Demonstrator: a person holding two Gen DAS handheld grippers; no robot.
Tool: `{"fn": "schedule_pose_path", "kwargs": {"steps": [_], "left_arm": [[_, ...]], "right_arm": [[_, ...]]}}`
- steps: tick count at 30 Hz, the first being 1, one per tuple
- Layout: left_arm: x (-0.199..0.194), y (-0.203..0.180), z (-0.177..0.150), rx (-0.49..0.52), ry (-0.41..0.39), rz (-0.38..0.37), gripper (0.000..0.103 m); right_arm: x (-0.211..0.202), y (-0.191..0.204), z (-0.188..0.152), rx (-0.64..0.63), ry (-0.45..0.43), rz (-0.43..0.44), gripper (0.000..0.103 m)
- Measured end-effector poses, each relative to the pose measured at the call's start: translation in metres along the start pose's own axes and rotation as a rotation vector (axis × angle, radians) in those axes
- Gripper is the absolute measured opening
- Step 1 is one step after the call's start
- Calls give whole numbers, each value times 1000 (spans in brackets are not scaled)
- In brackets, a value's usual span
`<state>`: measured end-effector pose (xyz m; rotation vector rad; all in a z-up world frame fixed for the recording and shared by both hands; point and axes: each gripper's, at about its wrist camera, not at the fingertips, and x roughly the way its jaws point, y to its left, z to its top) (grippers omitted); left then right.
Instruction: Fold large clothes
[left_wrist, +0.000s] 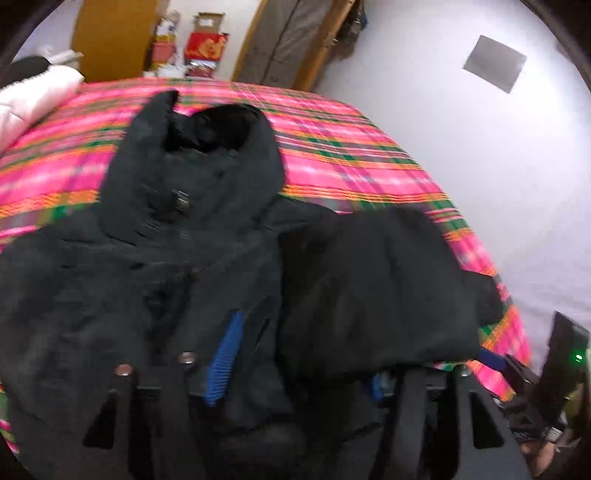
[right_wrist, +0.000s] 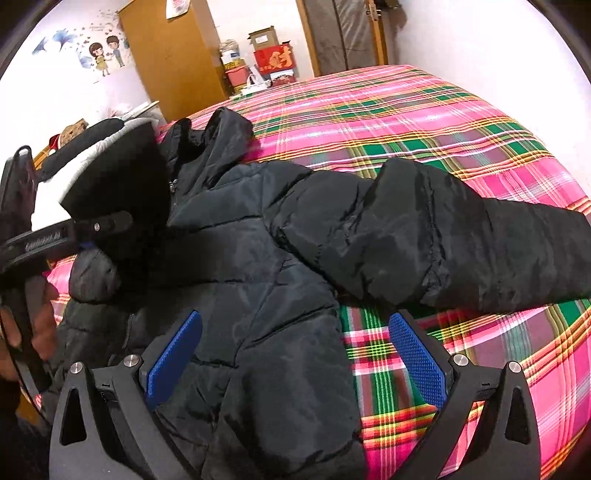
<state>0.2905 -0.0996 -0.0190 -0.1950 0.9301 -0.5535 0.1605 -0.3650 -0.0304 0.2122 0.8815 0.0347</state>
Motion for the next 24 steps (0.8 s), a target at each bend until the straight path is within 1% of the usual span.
{"fn": "schedule_pose_path", "kwargs": {"steps": [3, 7, 9, 10, 13, 15, 17, 19, 21, 22, 23, 24], "left_arm": [[-7, -7, -6, 3, -2, -40, 66], [-32, -5, -11, -13, -10, -59, 66], [-49, -2, -14, -21, -31, -72, 66], [-49, 3, -13, -23, -43, -77, 67], [-69, 20, -17, -50, -82, -97, 70], [-79, 37, -19, -77, -107, -84, 70], [-80, 57, -18, -104, -127, -29, 70], [-77, 78, -18, -132, -124, 77, 70], [-75, 102, -17, -167, -116, 176, 68], [-74, 112, -17, -181, -112, 216, 68], [-74, 123, -17, -196, -108, 265, 68], [-73, 134, -18, -226, -100, 312, 68]], "right_arm": [[1, -1, -1, 3, 3, -6, 101], [-2, 0, 0, 1, -6, -2, 101], [-5, 4, 2, -8, -11, -5, 101], [-7, 6, 3, -9, -17, 0, 101], [-13, 17, 7, -22, -38, 11, 101], [-14, 25, 9, -33, -45, 10, 101], [-8, 33, 12, -29, -35, 14, 101], [1, 41, 16, -29, -16, 24, 95], [14, 54, 20, -49, 4, 30, 74], [24, 63, 23, -69, 14, 31, 68], [33, 69, 25, -83, 23, 33, 54], [47, 76, 28, -93, 47, 39, 44]]}}
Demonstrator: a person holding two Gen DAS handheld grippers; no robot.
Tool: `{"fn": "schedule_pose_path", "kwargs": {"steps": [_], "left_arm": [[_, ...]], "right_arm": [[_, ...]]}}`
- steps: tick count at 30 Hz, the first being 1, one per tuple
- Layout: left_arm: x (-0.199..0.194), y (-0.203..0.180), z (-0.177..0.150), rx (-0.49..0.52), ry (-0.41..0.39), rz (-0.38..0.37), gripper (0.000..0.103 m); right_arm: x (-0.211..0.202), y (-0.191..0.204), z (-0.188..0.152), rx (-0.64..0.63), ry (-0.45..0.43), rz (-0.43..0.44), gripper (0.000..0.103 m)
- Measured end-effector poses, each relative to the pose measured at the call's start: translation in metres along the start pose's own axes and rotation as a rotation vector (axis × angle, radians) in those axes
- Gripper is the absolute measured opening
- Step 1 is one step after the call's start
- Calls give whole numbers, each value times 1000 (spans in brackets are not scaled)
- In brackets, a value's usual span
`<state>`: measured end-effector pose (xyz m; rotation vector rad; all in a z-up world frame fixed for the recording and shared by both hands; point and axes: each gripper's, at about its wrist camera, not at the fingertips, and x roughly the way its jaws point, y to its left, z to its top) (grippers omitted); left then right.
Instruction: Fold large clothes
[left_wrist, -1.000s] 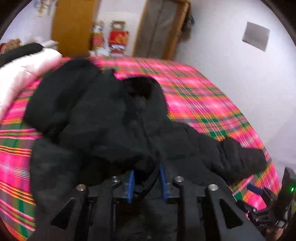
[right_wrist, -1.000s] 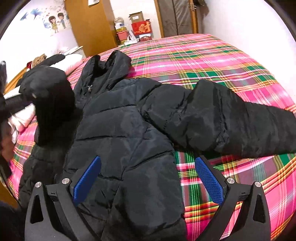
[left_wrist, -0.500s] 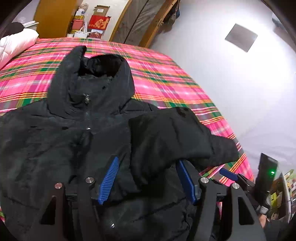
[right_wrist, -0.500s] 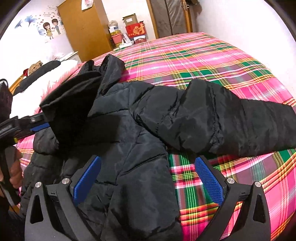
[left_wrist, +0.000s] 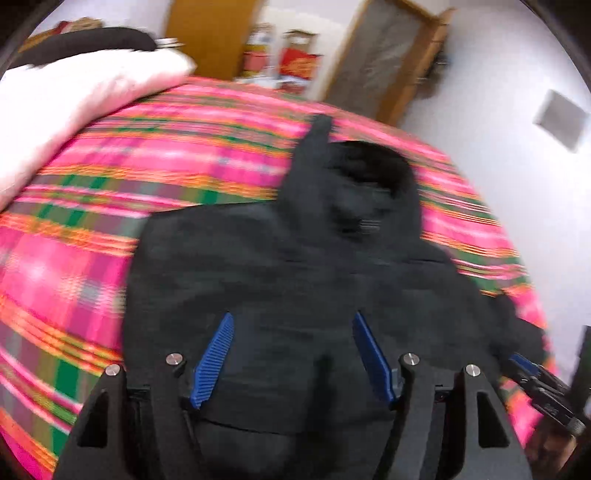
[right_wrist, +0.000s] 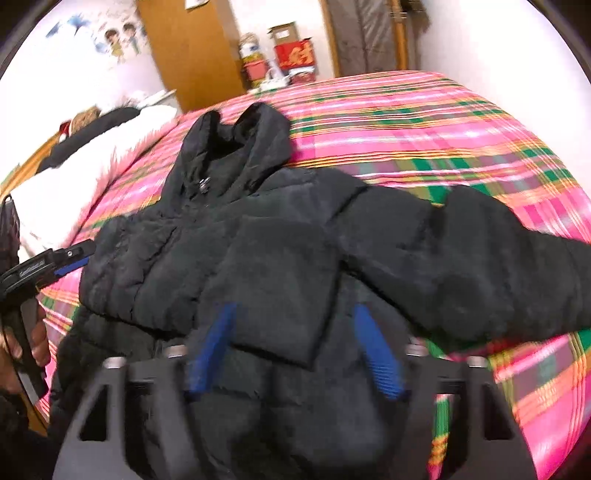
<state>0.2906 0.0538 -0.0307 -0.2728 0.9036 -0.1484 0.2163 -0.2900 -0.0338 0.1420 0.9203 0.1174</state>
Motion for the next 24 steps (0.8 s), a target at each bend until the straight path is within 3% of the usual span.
{"fn": "schedule_pose_path", "kwargs": {"steps": [3, 6, 11, 15, 18, 21, 24], "left_arm": [[17, 31, -1, -95, 44, 69, 65], [36, 48, -7, -176, 106, 61, 60], [52, 29, -15, -62, 130, 113, 60], [42, 23, -13, -81, 148, 105, 60], [21, 19, -1, -86, 76, 44, 59], [8, 17, 8, -38, -9, 93, 59], [29, 29, 2, -56, 71, 114, 59]], "right_arm": [[41, 7, 5, -25, 73, -14, 42], [75, 1, 7, -29, 124, -36, 42], [92, -4, 20, -69, 136, -81, 41], [76, -7, 30, -34, 159, -84, 41], [47, -4, 34, -41, 67, -84, 41], [44, -7, 41, -27, 36, -82, 41], [70, -13, 47, -14, 82, -90, 41]]}}
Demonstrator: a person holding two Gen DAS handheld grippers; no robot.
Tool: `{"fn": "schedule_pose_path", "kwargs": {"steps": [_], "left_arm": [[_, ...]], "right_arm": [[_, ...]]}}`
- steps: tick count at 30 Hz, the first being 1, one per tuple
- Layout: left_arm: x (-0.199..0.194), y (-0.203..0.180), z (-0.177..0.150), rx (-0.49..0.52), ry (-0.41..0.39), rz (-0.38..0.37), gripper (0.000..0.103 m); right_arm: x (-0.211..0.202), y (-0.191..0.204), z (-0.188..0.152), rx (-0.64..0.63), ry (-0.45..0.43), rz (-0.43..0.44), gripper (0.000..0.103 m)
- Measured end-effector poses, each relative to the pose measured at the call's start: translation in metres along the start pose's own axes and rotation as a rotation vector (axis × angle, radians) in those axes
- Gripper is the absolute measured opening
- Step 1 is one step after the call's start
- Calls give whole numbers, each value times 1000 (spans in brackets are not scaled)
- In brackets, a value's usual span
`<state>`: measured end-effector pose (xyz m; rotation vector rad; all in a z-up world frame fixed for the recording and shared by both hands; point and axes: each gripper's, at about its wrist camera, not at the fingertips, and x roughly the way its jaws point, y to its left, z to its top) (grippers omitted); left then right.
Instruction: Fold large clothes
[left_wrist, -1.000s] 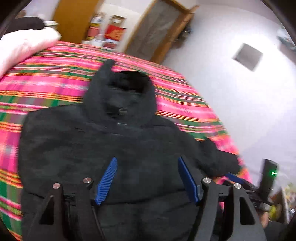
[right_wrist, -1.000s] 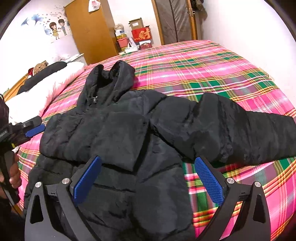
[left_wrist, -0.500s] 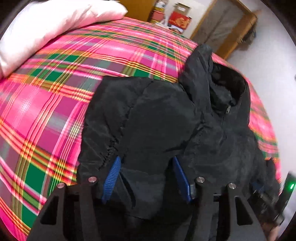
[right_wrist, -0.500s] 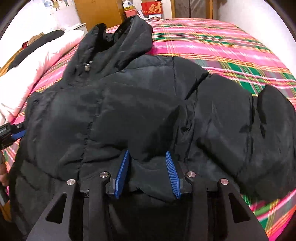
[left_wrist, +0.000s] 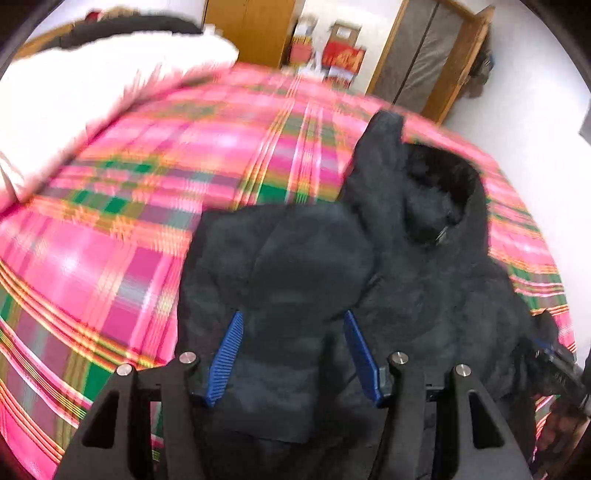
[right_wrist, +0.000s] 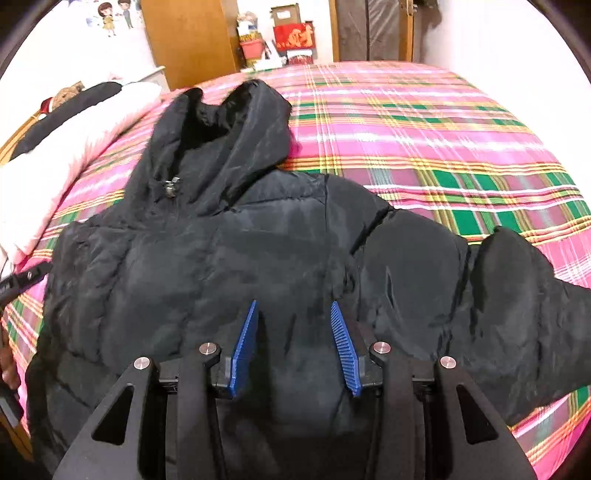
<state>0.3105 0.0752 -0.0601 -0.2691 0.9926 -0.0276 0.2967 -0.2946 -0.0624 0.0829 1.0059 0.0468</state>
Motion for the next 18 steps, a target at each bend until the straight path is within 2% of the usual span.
{"fn": "schedule_pose_path", "kwargs": {"steps": [2, 5, 8, 10, 14, 18], "left_arm": [[22, 8, -7, -15, 75, 6, 59], [22, 8, -5, -8, 73, 10, 59], [14, 3, -4, -8, 59, 18, 58], [2, -4, -5, -4, 37, -8, 56], [-34, -31, -15, 58, -60, -62, 52], [-59, -53, -35, 131, -103, -97, 51]], "right_arm": [[17, 1, -1, 1, 42, 6, 41], [24, 2, -3, -12, 40, 5, 41], [12, 1, -4, 0, 32, 1, 41], [-4, 0, -7, 5, 6, 5, 41], [-47, -13, -27, 34, -57, 19, 43], [-82, -33, -54, 82, -63, 24, 43]]}}
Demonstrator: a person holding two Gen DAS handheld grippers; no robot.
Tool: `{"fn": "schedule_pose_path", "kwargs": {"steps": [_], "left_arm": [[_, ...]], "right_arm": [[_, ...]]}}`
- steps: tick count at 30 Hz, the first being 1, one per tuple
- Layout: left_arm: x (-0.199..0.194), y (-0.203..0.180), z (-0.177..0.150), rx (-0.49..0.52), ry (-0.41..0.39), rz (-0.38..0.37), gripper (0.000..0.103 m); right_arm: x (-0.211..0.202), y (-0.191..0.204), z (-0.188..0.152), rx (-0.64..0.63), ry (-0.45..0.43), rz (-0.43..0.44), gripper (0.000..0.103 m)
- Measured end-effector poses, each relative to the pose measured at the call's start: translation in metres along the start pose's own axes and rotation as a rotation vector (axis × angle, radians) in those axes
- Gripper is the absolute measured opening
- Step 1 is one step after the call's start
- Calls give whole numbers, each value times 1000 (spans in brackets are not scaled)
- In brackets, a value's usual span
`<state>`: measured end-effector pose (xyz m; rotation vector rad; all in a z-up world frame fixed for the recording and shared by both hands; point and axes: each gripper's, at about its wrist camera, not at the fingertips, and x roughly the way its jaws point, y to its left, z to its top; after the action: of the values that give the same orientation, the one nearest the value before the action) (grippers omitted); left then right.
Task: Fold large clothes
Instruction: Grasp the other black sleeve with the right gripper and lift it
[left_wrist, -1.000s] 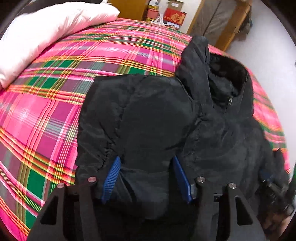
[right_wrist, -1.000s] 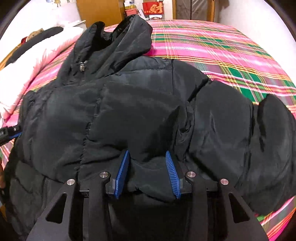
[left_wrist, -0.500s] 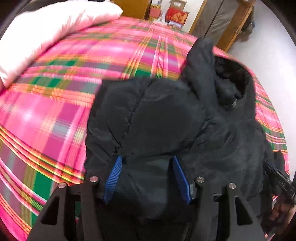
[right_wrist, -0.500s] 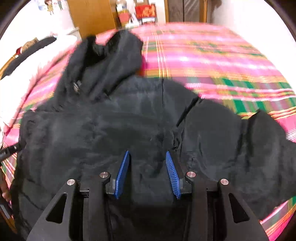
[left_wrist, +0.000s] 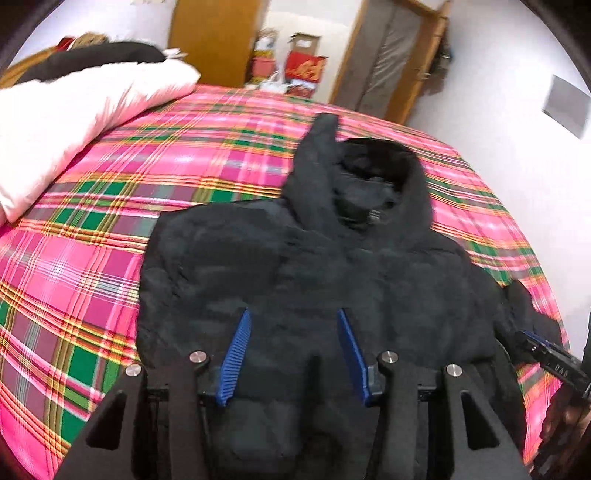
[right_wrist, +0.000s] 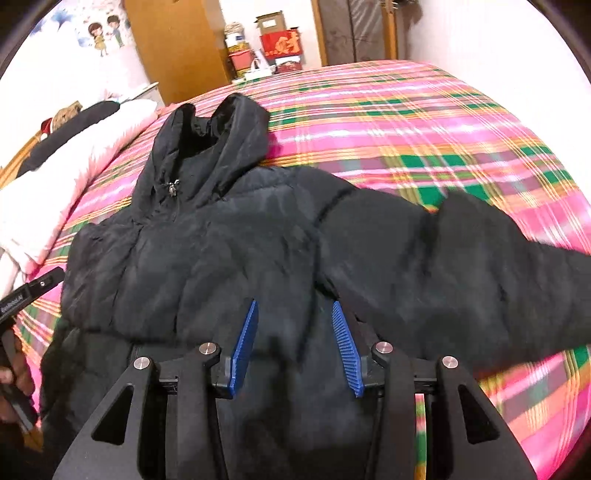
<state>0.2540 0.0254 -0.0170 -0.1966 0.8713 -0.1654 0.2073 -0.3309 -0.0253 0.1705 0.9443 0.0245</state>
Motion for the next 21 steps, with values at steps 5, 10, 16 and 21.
{"fn": "schedule_pose_path", "kwargs": {"steps": [5, 10, 16, 21], "left_arm": [[-21, -33, -20, 76, -12, -32, 51], [-44, -56, -42, 111, -19, -53, 51], [-57, -76, -56, 137, -13, -51, 51], [-60, -90, -58, 162, -8, -48, 51]], "right_arm": [[-47, -27, -24, 47, -32, -30, 43], [-73, -58, -38, 108, -53, -54, 48], [-84, -89, -46, 199, -61, -58, 48], [-88, -109, -45, 255, -81, -69, 50]]}}
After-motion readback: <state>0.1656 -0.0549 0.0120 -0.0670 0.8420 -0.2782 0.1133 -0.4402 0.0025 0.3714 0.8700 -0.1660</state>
